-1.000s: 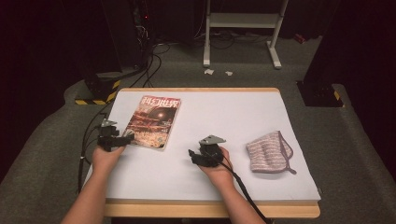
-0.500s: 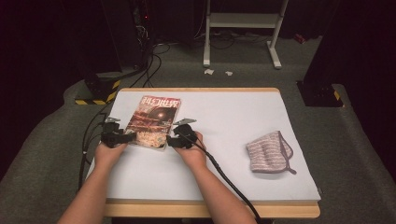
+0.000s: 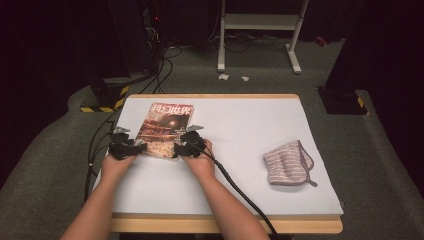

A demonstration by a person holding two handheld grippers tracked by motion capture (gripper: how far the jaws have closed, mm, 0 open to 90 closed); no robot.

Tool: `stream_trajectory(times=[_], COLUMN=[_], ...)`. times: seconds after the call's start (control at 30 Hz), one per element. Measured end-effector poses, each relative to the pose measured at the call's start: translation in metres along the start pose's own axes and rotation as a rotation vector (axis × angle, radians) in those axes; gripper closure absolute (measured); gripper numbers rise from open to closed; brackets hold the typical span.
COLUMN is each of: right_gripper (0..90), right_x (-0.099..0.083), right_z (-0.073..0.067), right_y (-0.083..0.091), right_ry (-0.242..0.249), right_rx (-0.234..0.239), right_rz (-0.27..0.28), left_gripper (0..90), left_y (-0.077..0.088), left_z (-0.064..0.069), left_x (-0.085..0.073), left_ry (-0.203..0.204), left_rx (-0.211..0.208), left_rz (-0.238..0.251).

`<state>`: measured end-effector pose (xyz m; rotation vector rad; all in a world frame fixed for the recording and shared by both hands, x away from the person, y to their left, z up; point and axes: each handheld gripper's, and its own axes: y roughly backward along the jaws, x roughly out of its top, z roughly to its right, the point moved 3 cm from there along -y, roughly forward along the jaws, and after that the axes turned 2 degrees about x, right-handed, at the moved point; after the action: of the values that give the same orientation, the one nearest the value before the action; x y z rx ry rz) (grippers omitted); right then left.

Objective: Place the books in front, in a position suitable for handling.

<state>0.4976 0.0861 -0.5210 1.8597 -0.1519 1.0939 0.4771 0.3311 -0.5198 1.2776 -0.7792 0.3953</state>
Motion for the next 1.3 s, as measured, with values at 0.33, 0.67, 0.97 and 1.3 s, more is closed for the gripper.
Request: stream_trajectory(times=[0.33,0.67,0.97,1.3], right_gripper=[45.6,46.8,47.3,47.4], right_x=[-0.005,-0.028,-0.061,-0.096], right_z=[-0.007,0.005,0.026,0.056], right_y=[0.004,0.029,0.071,0.118], right_ry=[0.061,0.036,0.023,-0.003], right_rx=[-0.005,-0.018,-0.038,-0.082], right_rz=[-0.031,-0.003,0.007,0.023], left_gripper=[35.9,36.3,37.1,37.3], left_y=[0.004,0.009,0.015,0.02], left_z=[0.015,0.051,0.101,0.165], left_x=[-0.004,-0.014,-0.027,-0.04], left_ry=[-0.018,-0.048,-0.086,-0.149], left_rx=[0.014,-0.007,-0.076,-0.14], left_rz=[-0.008,0.004,0.005,0.017])
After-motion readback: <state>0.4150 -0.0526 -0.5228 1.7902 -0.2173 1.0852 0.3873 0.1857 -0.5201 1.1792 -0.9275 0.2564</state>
